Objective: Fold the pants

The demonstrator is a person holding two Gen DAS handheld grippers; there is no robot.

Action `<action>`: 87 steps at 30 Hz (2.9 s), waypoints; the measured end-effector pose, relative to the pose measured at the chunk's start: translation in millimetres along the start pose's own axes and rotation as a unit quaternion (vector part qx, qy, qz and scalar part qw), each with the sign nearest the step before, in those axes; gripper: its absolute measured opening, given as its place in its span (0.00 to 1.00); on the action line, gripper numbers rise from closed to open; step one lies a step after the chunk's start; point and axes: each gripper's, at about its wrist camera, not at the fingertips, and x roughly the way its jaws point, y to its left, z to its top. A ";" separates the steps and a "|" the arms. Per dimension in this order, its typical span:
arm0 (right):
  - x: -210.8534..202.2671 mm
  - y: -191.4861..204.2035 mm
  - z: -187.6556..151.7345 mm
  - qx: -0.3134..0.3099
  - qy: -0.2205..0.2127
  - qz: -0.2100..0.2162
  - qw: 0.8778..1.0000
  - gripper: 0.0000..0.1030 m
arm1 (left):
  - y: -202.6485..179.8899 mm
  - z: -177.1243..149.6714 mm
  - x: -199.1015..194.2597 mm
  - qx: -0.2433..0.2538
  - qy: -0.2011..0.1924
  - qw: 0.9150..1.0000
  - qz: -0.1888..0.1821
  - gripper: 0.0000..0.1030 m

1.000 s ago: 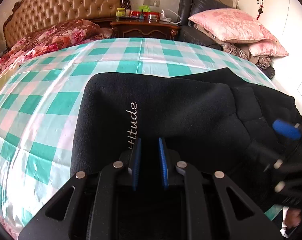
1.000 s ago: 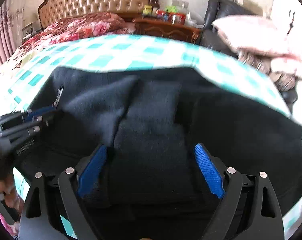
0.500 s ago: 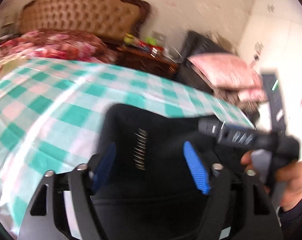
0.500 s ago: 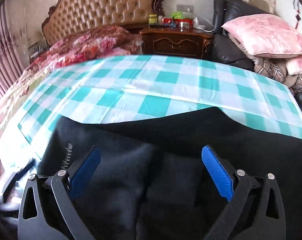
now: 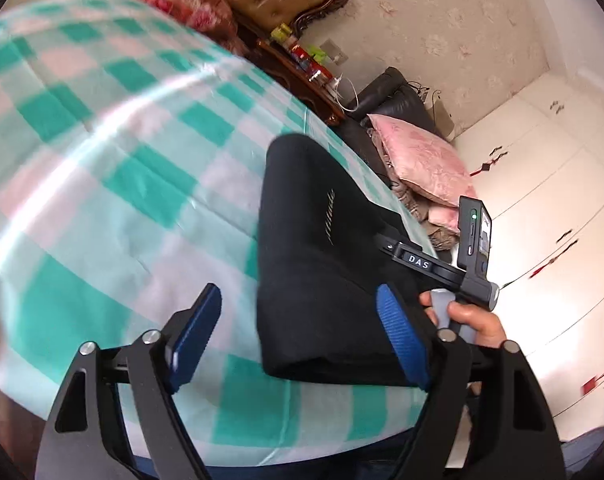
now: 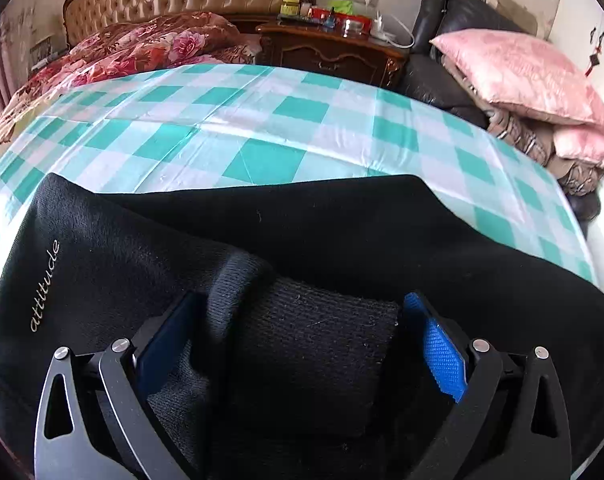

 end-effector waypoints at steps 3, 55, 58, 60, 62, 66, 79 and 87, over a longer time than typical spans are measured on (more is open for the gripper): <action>1.1 -3.2 -0.2 0.005 -0.001 0.005 1.000 0.95 | 1.5 -4.2 12.5 -0.010 0.013 1.000 -0.009 0.58; -26.3 146.3 68.8 -0.123 0.175 0.135 0.968 0.27 | -106.6 -22.5 21.4 0.108 -0.041 0.978 0.172 0.75; -33.4 126.1 73.1 -0.094 0.164 0.173 0.967 0.25 | -115.4 -21.2 37.2 0.110 -0.025 0.978 0.173 0.52; -42.3 104.7 79.3 -0.070 0.150 0.201 0.965 0.24 | -139.0 -22.3 40.1 0.152 -0.033 0.970 0.188 0.35; -60.2 66.2 88.7 -0.033 0.129 0.247 0.960 0.24 | -175.6 -27.5 38.3 0.219 -0.059 0.952 0.205 0.33; -103.9 -33.7 98.5 0.033 0.071 0.304 0.950 0.24 | -262.7 -44.6 47.2 0.357 -0.105 0.903 0.216 0.32; -68.2 -353.7 -44.4 0.229 0.049 0.243 0.941 0.32 | -446.1 -257.7 244.7 0.721 -0.085 0.664 0.178 0.32; -47.7 -377.8 -64.5 0.226 0.030 0.264 0.937 0.70 | -407.8 -308.9 281.2 0.780 -0.100 0.584 0.199 0.71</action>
